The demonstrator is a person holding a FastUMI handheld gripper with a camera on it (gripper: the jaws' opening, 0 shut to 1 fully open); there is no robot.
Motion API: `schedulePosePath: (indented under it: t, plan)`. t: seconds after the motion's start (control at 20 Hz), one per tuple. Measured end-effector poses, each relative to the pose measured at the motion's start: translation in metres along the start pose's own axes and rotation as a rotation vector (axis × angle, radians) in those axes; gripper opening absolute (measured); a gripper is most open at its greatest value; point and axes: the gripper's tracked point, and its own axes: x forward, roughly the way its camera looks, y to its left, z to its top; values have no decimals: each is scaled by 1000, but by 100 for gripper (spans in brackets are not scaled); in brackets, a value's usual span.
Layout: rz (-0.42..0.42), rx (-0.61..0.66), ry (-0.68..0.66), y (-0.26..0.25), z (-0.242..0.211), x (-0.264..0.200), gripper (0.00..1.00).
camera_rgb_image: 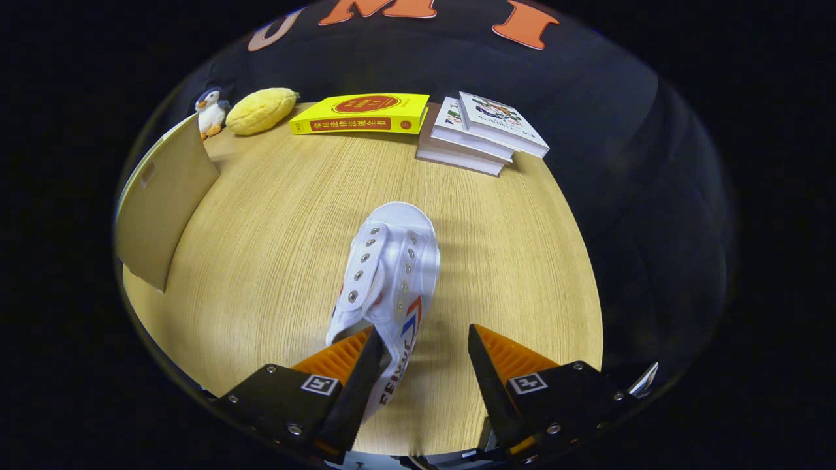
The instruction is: Open the storage box then place both shoes into the box .Put the left shoe in first, then the right shoe, with the right side of both shoes facing outward in a uniform manner.
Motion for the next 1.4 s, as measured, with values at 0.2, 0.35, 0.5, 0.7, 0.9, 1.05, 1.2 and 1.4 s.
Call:
schedulePosePath:
  t: [0.2,0.35,0.5,0.7,0.9,1.05,1.2,1.4]
  plan:
    - [30,-5,-5,16,10,15,53]
    - [-71,-48,-35,2,17,22,16]
    - [-53,62,-85,5,27,15,0]
    - [14,109,-103,17,35,-3,0]
    - [38,115,-135,31,52,-26,0]
    - [56,108,-177,46,75,-48,0]
    - [83,128,-199,70,95,-71,0]
    - [119,153,-217,113,121,-102,0]
